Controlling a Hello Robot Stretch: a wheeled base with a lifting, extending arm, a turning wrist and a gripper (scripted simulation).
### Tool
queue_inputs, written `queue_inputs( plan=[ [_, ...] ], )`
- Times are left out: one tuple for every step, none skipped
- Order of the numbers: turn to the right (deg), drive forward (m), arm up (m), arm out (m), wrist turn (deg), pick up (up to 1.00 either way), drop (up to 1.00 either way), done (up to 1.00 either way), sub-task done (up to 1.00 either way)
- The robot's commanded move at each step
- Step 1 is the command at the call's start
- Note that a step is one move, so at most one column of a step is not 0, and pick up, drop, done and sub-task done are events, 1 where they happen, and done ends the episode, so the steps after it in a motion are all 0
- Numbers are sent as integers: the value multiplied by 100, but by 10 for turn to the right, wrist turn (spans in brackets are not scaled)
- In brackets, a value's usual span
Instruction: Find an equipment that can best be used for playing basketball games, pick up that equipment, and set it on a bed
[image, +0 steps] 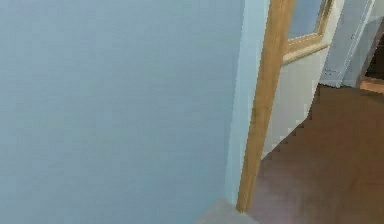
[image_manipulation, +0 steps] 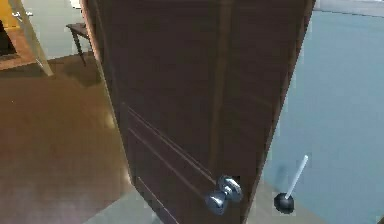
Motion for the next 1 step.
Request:
queue_inputs(
  plan=[
    [390, 0, 0, 0, 0, 0, 0, 0, 0]
  ],
)
